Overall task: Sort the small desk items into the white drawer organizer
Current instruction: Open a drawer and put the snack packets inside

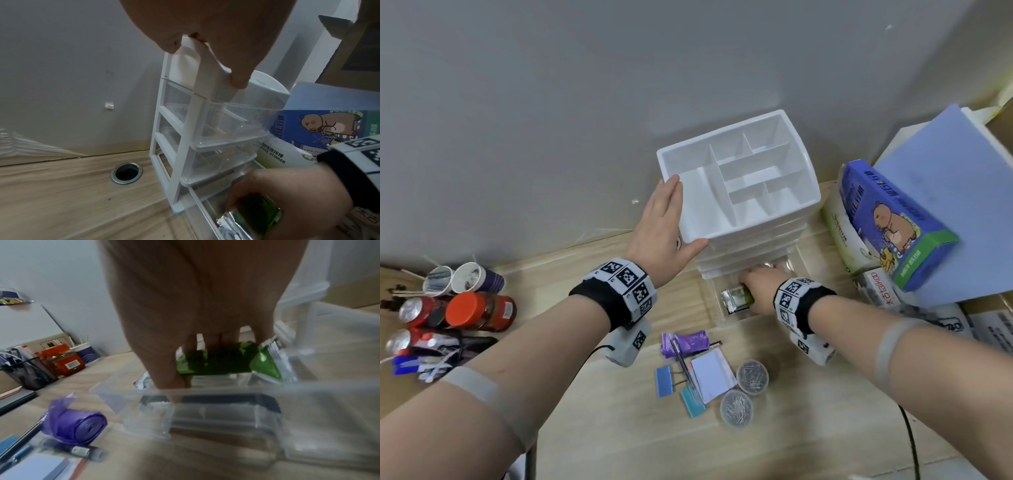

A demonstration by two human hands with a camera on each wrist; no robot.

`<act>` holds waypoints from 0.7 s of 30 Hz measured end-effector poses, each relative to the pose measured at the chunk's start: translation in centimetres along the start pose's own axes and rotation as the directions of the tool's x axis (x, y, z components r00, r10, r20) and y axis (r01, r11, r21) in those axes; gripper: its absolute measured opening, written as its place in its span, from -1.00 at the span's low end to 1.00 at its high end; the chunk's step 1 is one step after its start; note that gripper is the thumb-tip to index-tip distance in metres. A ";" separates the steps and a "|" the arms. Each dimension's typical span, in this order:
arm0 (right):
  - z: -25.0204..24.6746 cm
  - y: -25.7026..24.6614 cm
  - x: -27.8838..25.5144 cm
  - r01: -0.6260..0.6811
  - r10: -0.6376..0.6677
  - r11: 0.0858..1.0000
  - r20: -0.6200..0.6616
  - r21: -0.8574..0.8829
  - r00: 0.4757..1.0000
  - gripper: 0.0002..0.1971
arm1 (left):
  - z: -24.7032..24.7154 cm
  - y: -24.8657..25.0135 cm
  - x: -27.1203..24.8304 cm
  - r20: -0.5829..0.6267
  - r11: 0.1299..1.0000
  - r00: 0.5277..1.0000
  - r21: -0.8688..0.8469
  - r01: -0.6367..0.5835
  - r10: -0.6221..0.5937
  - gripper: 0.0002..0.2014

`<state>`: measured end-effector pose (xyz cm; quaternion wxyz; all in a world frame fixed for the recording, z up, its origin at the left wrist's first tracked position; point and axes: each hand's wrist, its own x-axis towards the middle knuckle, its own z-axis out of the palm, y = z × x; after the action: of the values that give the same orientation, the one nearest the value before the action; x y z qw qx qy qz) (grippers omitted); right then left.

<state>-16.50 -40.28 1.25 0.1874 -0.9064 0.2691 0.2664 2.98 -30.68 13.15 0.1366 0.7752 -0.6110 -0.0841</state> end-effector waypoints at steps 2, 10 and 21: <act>-0.1 0.5 0.3 0.015 -0.015 1.000 0.027 0.019 1.000 -0.75 | 0.0 0.0 0.0 -0.002 1.000 1.000 -0.003 -0.006 0.006 -0.05; 2.0 1.3 0.7 0.041 -0.037 0.999 -0.334 0.004 0.942 -0.54 | -0.1 0.1 0.0 0.008 1.000 1.000 -0.008 0.001 -0.001 -0.05; 4.1 1.2 1.4 0.208 -0.191 0.978 -0.274 0.033 0.943 -0.32 | 0.0 0.1 0.0 0.007 1.000 1.000 -0.005 0.003 -0.003 -0.05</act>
<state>-17.81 -39.77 -3.06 0.2031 -0.9505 0.2068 0.1121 2.94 -30.71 13.16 0.1365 0.7754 -0.6102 -0.0887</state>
